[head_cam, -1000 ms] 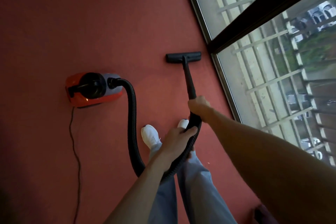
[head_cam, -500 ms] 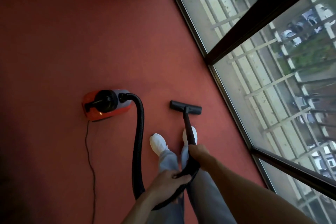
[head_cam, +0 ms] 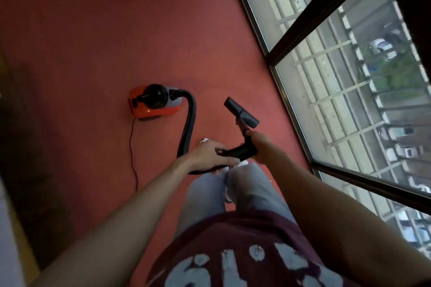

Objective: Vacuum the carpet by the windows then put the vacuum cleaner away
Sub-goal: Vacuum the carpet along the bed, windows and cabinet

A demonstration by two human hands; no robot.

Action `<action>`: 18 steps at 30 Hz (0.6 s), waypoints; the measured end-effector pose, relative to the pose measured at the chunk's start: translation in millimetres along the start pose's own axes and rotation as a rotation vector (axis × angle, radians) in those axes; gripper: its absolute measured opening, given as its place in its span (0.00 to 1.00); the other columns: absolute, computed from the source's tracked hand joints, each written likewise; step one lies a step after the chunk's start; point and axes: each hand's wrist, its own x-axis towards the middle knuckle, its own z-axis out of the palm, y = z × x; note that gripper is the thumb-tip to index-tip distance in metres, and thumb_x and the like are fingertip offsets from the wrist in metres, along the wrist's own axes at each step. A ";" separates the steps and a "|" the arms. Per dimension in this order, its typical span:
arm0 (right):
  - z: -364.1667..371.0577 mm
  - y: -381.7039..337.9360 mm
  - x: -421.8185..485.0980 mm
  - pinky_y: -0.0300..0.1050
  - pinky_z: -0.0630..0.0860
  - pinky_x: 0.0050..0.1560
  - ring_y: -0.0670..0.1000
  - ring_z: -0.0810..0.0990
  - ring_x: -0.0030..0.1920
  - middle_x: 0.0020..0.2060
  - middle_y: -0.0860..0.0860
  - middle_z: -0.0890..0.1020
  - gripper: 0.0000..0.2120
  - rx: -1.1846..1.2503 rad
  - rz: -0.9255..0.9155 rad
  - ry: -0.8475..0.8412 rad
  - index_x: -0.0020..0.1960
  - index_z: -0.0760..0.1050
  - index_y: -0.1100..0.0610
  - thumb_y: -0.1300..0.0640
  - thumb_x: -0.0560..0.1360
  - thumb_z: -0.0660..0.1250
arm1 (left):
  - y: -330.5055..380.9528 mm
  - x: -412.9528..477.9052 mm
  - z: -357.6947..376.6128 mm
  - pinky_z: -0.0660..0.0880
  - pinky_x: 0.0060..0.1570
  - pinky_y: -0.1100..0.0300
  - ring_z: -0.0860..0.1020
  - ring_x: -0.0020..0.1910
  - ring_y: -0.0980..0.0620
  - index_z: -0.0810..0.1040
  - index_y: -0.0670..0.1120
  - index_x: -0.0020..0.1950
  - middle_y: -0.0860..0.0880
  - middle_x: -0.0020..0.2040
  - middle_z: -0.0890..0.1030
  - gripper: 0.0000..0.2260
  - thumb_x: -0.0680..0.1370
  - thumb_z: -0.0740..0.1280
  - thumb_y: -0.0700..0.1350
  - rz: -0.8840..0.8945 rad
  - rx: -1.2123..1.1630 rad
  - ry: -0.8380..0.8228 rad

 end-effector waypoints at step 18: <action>-32.8 185.1 -62.4 0.59 0.81 0.51 0.62 0.83 0.47 0.45 0.60 0.83 0.17 0.456 0.041 0.075 0.50 0.76 0.64 0.50 0.71 0.68 | -50.3 -78.3 101.5 0.75 0.40 0.63 0.80 0.35 0.56 0.83 0.49 0.44 0.49 0.36 0.82 0.07 0.73 0.75 0.52 0.041 0.288 -0.168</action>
